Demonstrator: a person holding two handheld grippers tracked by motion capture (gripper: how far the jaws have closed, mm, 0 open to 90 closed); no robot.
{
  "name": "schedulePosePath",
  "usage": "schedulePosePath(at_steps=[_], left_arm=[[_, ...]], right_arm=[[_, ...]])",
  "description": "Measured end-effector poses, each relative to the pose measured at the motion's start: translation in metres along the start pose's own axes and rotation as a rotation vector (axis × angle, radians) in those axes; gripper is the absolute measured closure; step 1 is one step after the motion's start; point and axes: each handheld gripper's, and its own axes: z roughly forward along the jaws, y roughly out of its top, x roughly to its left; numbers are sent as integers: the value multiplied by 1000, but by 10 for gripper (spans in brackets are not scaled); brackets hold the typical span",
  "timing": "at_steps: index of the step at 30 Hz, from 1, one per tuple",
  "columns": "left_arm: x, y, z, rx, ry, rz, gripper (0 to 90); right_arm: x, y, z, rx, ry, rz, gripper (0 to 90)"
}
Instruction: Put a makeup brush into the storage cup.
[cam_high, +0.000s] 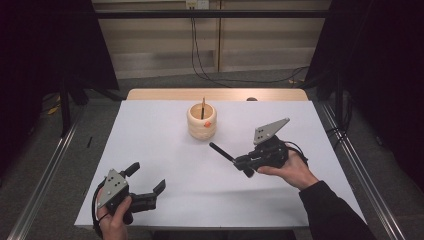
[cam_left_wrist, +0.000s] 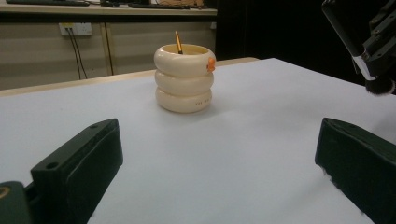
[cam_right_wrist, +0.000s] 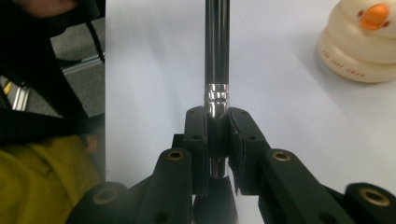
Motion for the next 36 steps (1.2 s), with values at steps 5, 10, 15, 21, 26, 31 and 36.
schedulePosePath(at_steps=[5,10,15,21,26,31,36], left_arm=[[-1,0,0,1,-3,-1,7],[-1,0,0,5,-2,-4,8],[-1,0,0,10,-3,-6,9],[-1,0,0,5,-9,-5,8],[-1,-1,1,16,-3,0,8],[-1,-1,2,20,-13,-9,8],[-2,-1,3,28,-24,-4,7]], right_arm=[[1,4,7,83,28,-29,785],[0,10,9,129,10,-46,785],[-1,15,14,211,-3,-81,785],[2,21,23,323,-21,-117,784],[1,22,26,388,-45,-97,785],[-2,24,30,422,-59,-100,785],[1,24,33,460,-46,-123,785]])
